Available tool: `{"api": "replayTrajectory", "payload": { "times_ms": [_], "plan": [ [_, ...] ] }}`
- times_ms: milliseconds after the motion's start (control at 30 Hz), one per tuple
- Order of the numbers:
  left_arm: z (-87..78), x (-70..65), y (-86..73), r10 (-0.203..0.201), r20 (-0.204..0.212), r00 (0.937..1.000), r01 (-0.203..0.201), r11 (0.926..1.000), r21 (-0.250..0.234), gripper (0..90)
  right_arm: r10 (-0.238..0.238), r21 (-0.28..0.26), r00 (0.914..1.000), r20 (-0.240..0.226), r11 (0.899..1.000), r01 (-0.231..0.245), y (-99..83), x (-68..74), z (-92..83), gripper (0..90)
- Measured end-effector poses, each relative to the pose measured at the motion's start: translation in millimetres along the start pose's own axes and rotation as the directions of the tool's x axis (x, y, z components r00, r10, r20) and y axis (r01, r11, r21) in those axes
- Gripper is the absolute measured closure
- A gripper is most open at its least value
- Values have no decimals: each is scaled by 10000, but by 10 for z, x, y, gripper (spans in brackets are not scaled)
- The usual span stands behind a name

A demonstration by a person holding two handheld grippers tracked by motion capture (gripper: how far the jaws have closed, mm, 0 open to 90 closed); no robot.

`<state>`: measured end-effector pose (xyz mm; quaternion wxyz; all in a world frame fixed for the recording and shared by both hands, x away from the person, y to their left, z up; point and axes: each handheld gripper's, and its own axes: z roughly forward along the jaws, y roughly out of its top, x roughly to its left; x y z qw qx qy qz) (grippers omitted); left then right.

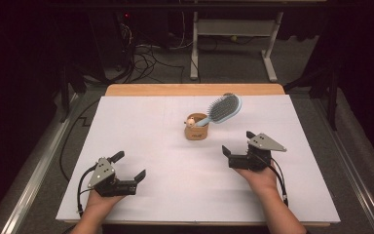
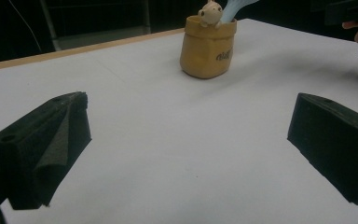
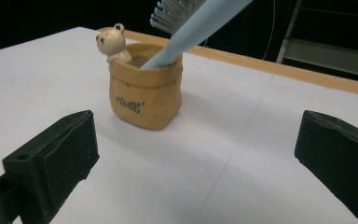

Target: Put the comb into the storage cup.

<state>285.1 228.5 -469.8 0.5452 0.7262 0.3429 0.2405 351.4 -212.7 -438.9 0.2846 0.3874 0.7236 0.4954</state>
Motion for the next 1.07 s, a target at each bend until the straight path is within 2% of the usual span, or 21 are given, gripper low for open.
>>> {"api": "replayTrajectory", "payload": {
  "times_ms": [133, 200, 333, 700, 867, 1067],
  "plan": [
    [-2, 10, 0, -106, 68, 9999, 106, 9999, -14, 3, 13, -160, 10000, -32, 9999, -14, -115, 1, -153, 0],
    [-7, 8, 3, -113, 86, 9999, 113, 9999, -33, 3, 119, -367, 9999, -30, 9993, -120, -176, -1, -245, 0],
    [-20, 6, 8, -76, 123, 9999, 77, 10000, -23, 3, 42, -682, 10000, 58, 9977, -37, -275, -23, -428, 0],
    [-80, 18, 4, -144, 143, 9998, 144, 9999, 14, 2, 396, -1113, 9980, 483, 9932, -340, -480, -134, -875, 0],
    [-91, 24, 17, -160, 59, 9999, 160, 9998, -90, 2, 327, -1374, 9983, 489, 9902, -257, -487, -153, -914, 0],
    [-116, 47, 28, -161, -93, 9998, 160, 9998, -118, 2, 239, -1348, 9984, 520, 9907, -167, -500, -160, -905, 0]
  ]
}}
